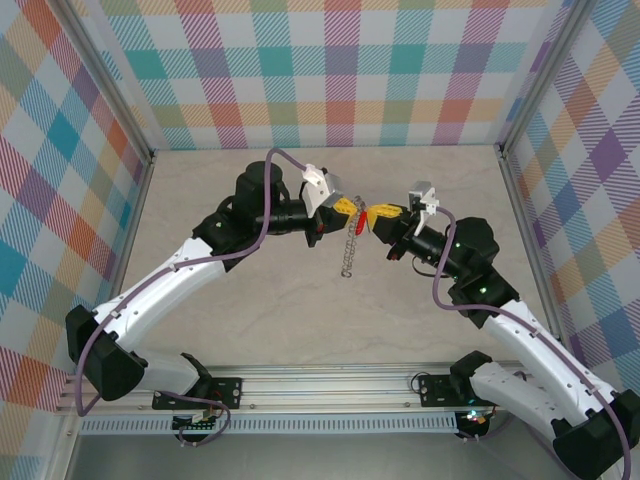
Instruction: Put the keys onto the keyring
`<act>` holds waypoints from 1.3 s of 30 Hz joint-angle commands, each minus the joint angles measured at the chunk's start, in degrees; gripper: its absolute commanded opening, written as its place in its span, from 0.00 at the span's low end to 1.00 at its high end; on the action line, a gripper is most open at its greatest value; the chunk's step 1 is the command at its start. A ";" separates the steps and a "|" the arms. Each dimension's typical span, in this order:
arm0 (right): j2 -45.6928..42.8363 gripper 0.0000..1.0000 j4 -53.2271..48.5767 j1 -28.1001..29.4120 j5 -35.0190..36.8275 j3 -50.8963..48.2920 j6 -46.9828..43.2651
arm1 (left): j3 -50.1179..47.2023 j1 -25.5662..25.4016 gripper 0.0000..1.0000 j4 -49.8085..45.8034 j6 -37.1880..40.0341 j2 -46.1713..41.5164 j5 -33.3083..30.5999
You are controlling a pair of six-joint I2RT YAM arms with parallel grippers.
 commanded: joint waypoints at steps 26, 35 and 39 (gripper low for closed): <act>1.72 0.00 2.31 -2.43 -5.68 -1.43 6.17 | -5.63 -1.02 0.00 13.46 -1.23 -7.09 -6.25; 1.95 0.00 -5.90 -2.99 -6.84 4.53 2.93 | -4.75 -1.06 0.00 11.78 -0.53 -7.13 -5.57; 2.38 0.00 -5.88 -2.95 -7.34 4.88 3.57 | -4.92 -1.08 0.00 12.43 -0.88 -7.42 -5.59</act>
